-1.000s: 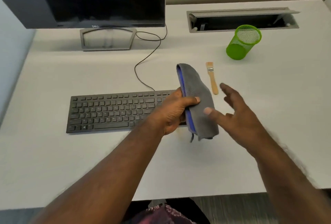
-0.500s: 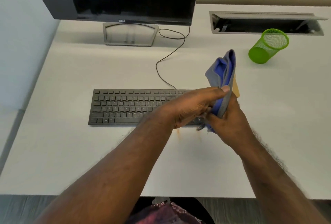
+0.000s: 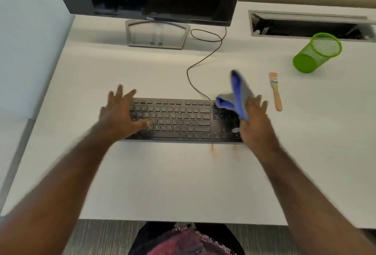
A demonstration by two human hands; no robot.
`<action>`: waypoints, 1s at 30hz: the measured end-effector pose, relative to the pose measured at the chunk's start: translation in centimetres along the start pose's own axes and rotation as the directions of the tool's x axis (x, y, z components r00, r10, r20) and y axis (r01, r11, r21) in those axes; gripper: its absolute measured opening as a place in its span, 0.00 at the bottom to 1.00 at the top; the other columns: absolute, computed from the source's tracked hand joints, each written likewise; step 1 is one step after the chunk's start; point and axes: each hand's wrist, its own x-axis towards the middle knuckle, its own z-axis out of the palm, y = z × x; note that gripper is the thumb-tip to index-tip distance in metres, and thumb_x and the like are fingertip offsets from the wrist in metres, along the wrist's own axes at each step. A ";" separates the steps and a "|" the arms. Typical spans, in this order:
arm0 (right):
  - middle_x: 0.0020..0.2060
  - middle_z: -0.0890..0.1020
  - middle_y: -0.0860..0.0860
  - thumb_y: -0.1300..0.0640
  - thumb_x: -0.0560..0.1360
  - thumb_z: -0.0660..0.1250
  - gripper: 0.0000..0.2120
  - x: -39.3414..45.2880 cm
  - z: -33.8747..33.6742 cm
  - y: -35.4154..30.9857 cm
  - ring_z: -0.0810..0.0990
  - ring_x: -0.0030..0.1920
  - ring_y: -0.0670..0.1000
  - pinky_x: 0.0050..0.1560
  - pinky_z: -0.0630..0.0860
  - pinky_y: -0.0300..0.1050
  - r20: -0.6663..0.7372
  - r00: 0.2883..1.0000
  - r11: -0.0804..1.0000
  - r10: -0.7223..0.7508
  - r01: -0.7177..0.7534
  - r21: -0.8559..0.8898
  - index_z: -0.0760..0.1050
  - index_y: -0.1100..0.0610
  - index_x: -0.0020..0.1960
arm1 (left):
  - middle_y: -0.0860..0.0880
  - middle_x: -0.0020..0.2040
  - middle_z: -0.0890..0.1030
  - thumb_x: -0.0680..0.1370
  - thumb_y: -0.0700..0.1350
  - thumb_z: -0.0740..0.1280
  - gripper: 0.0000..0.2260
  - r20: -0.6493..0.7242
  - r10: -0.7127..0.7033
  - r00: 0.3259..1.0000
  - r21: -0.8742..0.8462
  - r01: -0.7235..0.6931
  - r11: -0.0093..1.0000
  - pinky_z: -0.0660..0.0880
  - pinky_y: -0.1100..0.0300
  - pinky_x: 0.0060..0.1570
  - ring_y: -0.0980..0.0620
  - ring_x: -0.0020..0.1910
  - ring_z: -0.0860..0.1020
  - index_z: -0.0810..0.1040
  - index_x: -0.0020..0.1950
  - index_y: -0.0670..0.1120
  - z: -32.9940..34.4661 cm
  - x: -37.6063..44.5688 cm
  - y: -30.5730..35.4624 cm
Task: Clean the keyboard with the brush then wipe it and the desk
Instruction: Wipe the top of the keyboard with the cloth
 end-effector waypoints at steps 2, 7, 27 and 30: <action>0.78 0.52 0.63 0.65 0.77 0.55 0.30 0.3 2.4 -0.6 0.48 0.77 0.66 0.77 0.51 0.62 0.139 0.990 0.992 -0.012 0.030 -0.125 0.53 0.65 0.78 | 0.50 0.84 0.37 0.67 0.63 0.79 0.57 0.079 -0.026 0.997 0.114 0.017 0.993 0.43 0.34 0.77 0.44 0.82 0.36 0.45 0.84 0.54 -0.8 0.5 -3.0; 0.79 0.42 0.61 0.56 0.82 0.57 0.33 -0.1 6.1 -2.3 0.41 0.78 0.66 0.75 0.47 0.65 0.239 0.967 0.953 0.083 -0.007 -0.302 0.42 0.60 0.79 | 0.53 0.83 0.36 0.65 0.63 0.81 0.63 0.230 0.076 0.970 0.248 -0.134 0.959 0.39 0.35 0.77 0.45 0.81 0.33 0.39 0.84 0.52 -1.0 1.5 -6.0; 0.76 0.34 0.64 0.71 0.75 0.55 0.39 -3.8 13.5 -14.1 0.36 0.77 0.66 0.76 0.43 0.63 0.262 0.953 0.971 -0.152 0.194 -0.142 0.39 0.58 0.80 | 0.49 0.84 0.49 0.64 0.57 0.83 0.62 0.156 0.199 0.967 0.263 -0.235 0.936 0.44 0.46 0.79 0.42 0.80 0.57 0.46 0.84 0.44 -1.4 1.2 -5.5; 0.77 0.35 0.61 0.68 0.78 0.55 0.37 -4.7 15.6 -16.9 0.36 0.77 0.65 0.76 0.40 0.61 0.309 0.914 0.947 -0.264 0.306 -0.096 0.41 0.58 0.80 | 0.50 0.82 0.55 0.61 0.58 0.84 0.61 0.138 0.235 0.962 0.247 -0.263 0.932 0.53 0.45 0.77 0.43 0.77 0.62 0.51 0.83 0.47 -1.4 1.2 -5.7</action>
